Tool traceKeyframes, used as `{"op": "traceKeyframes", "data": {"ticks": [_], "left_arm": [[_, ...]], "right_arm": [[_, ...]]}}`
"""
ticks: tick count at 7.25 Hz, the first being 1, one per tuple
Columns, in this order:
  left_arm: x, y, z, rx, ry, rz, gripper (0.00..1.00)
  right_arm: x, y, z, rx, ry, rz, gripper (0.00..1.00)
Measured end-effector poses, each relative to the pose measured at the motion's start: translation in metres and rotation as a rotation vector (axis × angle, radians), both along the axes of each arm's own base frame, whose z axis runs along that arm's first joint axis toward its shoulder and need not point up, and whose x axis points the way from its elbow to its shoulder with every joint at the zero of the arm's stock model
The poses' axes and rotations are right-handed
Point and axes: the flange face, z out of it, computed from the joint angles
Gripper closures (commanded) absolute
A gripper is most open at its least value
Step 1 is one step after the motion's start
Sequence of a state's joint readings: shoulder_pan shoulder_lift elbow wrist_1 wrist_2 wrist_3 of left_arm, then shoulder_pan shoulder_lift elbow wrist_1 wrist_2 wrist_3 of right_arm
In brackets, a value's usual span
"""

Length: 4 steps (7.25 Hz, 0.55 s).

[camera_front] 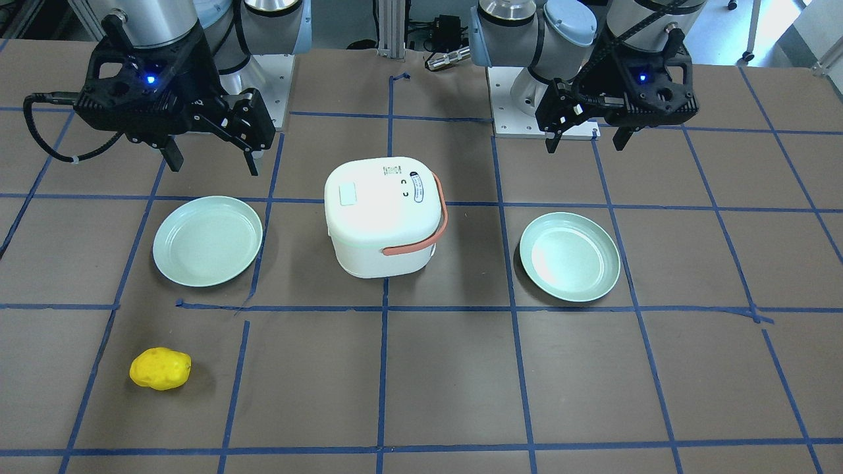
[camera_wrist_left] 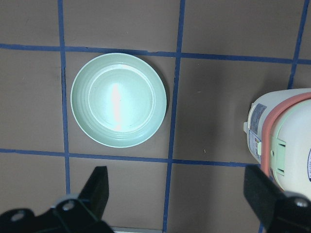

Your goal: Press rice cooker button

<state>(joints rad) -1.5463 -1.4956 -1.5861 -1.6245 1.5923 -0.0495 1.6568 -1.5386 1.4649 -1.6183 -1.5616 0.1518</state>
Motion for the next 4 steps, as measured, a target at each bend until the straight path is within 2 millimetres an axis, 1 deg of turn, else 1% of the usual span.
{"op": "traceKeyframes", "data": {"ticks": [2, 3, 4], "left_arm": [[0.0000, 0.0000, 0.0000, 0.000, 0.000, 0.000, 0.00], [0.0000, 0.0000, 0.0000, 0.000, 0.000, 0.000, 0.00], [0.0000, 0.0000, 0.0000, 0.000, 0.000, 0.000, 0.00]], "right_arm": [[0.0000, 0.0000, 0.0000, 0.000, 0.000, 0.000, 0.00], [0.0004, 0.0001, -0.0001, 0.001, -0.001, 0.000, 0.12], [0.0020, 0.0007, -0.0012, 0.003, -0.003, 0.002, 0.46]]}}
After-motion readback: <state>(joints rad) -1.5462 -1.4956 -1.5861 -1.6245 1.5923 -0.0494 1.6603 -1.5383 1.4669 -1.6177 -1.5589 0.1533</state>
